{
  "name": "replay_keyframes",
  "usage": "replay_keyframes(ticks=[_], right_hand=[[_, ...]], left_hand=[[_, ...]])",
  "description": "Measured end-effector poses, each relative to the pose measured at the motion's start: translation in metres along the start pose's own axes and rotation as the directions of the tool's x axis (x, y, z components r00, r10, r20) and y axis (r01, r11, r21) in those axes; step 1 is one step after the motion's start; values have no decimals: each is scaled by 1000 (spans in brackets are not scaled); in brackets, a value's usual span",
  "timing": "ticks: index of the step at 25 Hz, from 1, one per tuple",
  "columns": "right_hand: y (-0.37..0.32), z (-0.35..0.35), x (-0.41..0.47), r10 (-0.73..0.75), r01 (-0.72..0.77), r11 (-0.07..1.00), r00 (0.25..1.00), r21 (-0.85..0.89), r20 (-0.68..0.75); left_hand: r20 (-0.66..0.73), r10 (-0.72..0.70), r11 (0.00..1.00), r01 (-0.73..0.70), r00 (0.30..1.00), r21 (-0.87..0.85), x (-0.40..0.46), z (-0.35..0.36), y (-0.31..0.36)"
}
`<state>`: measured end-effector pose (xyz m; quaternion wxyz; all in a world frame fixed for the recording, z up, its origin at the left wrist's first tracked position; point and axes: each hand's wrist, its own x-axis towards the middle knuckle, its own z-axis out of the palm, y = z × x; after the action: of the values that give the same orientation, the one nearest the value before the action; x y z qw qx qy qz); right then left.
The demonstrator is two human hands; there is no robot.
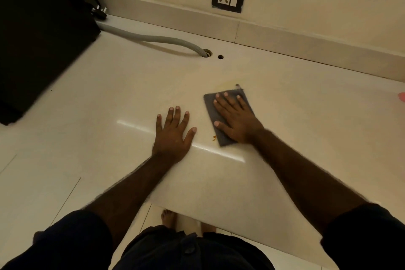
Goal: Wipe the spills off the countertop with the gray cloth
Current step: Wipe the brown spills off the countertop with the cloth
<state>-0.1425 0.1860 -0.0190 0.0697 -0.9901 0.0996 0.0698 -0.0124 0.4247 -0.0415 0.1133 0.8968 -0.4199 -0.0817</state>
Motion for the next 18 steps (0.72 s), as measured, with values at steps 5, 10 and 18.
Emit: replay_keyframes(ticks=[5,10,18], right_hand=[[-17,17,-111,-141,140,990,989,-24,-53],[-4,43,-197,407,-387,904,910,181,-84],[62,14,-88,761,-729,645,638,228,-116]], left_hand=[[-8,11,1000,-11,1000,11,0,2,-2],[-9,12,1000,-12,1000,20,0,1,-1],[-2,11,1000,-11,1000,27,0,-1,0]])
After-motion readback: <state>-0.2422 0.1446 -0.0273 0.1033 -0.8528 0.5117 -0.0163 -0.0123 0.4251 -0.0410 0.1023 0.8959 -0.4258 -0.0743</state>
